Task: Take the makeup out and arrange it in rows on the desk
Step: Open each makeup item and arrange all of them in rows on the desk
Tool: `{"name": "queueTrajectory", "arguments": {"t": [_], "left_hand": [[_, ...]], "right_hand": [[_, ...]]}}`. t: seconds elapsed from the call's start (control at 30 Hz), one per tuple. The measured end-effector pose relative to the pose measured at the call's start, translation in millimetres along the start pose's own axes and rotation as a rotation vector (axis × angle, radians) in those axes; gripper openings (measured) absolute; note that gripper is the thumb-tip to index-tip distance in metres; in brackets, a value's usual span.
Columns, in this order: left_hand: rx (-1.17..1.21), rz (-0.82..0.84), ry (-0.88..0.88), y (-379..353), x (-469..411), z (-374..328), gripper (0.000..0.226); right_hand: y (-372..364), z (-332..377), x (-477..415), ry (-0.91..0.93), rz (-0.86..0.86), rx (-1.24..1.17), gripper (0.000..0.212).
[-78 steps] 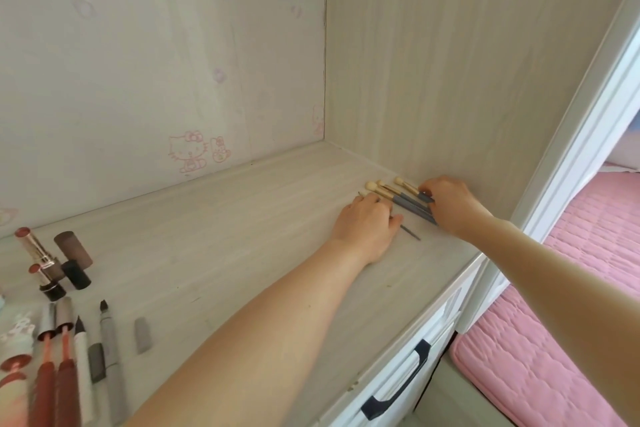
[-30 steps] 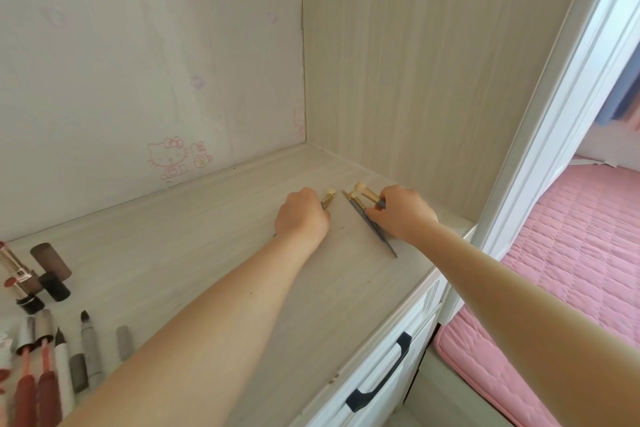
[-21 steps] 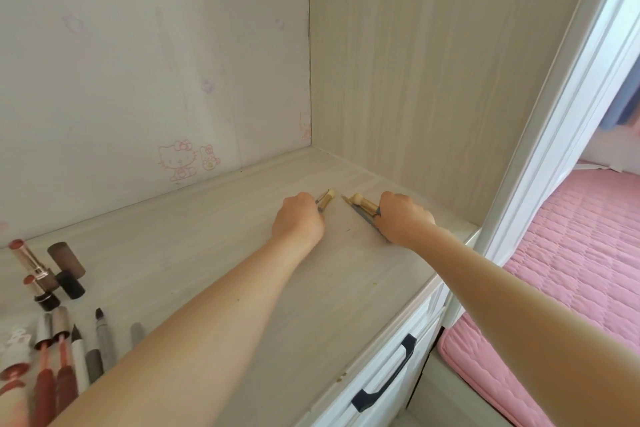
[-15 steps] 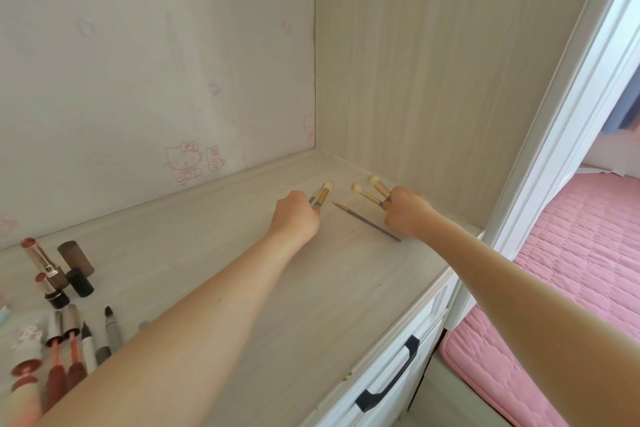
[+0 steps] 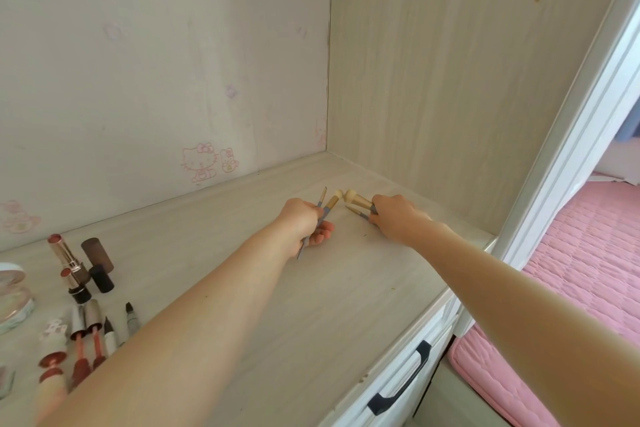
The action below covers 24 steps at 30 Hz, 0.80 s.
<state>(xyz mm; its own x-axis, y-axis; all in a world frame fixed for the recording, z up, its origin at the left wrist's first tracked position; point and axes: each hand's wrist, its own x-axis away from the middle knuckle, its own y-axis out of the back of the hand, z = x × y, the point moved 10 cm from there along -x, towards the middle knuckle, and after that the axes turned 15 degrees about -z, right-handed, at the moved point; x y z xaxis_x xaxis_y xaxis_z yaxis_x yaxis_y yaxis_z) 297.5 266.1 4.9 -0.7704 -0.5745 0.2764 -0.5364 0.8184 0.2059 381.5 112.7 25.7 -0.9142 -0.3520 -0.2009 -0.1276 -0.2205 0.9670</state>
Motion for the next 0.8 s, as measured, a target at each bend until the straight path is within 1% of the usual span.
{"name": "queueTrajectory", "arguments": {"t": [0.17, 0.3, 0.4, 0.47, 0.5, 0.63, 0.67, 0.8], "left_hand": [[0.111, 0.048, 0.064, 1, -1, 8, 0.027], [0.104, 0.048, 0.058, 6, -1, 11, 0.024], [0.066, 0.024, 0.03, 13, 0, 8, 0.022], [0.056, 0.011, 0.009, 19, 1, 6, 0.023], [0.055, 0.008, -0.004, 23, 3, 4, 0.023], [0.039, 0.006, -0.053, 37, 13, -2, 0.022], [0.041, 0.005, -0.06, 41, 17, -3, 0.022], [0.076, 0.003, -0.074, 61, 36, -6, 0.02]], "right_hand": [[2, 4, -2, 0.029, -0.021, 0.096, 0.02], [-3, 5, 0, 0.034, 0.004, 0.113, 0.021], [-1, 0, 0, 0.002, -0.01, 0.067, 0.014], [5, 1, 0, -0.014, -0.024, -0.02, 0.008], [10, 4, 1, -0.018, -0.033, -0.085, 0.008], [24, 18, 13, -0.018, -0.039, -0.348, 0.023], [27, 23, 20, -0.028, -0.025, -0.44, 0.025], [37, 40, 53, -0.123, 0.048, -0.81, 0.02]]}}
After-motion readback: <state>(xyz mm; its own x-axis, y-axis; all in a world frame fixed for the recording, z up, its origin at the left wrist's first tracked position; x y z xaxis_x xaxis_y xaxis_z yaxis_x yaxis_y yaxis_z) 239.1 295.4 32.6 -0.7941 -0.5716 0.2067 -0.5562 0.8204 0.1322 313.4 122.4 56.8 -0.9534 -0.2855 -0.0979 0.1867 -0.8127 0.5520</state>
